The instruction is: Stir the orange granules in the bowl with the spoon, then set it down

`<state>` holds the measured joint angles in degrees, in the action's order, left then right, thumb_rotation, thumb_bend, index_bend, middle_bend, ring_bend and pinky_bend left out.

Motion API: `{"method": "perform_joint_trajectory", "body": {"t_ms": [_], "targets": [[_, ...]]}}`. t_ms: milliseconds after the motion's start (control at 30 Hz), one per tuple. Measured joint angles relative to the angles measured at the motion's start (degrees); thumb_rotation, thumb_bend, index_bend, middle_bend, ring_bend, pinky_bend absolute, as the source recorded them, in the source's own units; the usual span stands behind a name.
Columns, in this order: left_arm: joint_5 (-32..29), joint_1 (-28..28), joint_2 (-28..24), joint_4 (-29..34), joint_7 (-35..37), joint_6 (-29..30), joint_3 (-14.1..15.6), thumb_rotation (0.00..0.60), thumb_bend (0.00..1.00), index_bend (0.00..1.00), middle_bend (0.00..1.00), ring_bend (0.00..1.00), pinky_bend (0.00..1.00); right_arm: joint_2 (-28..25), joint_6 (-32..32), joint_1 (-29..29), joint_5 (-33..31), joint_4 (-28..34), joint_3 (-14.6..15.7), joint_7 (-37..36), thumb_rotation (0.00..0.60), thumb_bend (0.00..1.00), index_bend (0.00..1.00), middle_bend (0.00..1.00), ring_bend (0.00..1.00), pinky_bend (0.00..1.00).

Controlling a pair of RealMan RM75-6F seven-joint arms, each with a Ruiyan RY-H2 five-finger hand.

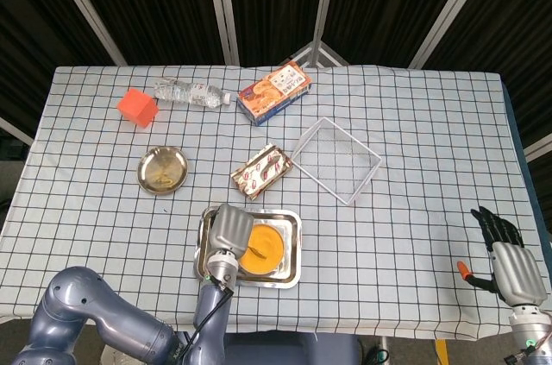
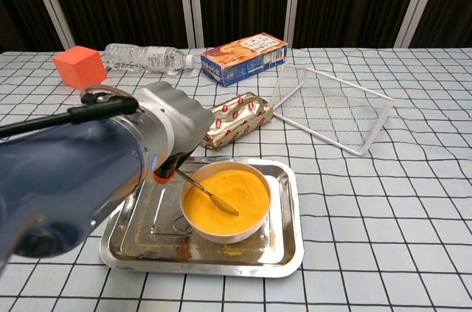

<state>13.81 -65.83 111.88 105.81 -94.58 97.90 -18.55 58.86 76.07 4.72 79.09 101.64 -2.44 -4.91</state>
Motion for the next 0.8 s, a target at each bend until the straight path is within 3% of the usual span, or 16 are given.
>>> {"method": "perform_joint_trajectory", "body": {"t_ms": [400, 800], "targets": [[0.73, -1.44, 2.95, -5.83, 1.42, -0.29, -1.92, 0.6, 1.0, 0.85, 1.0, 0.98, 1.0, -0.15, -0.23, 0.08, 0.04, 0.03, 0.02, -0.51, 0.6, 0.36, 0.0, 0.0, 0.0, 0.0], [4.87, -0.87, 2.83, -5.19, 4.23, 0.19, -0.91, 0.6, 1.0, 0.85, 1.0, 0.98, 1.0, -0.25, -0.1, 0.02, 0.26, -0.02, 0.08, -0.8, 0.6, 0.36, 0.0, 0.0, 0.0, 0.0]]}}
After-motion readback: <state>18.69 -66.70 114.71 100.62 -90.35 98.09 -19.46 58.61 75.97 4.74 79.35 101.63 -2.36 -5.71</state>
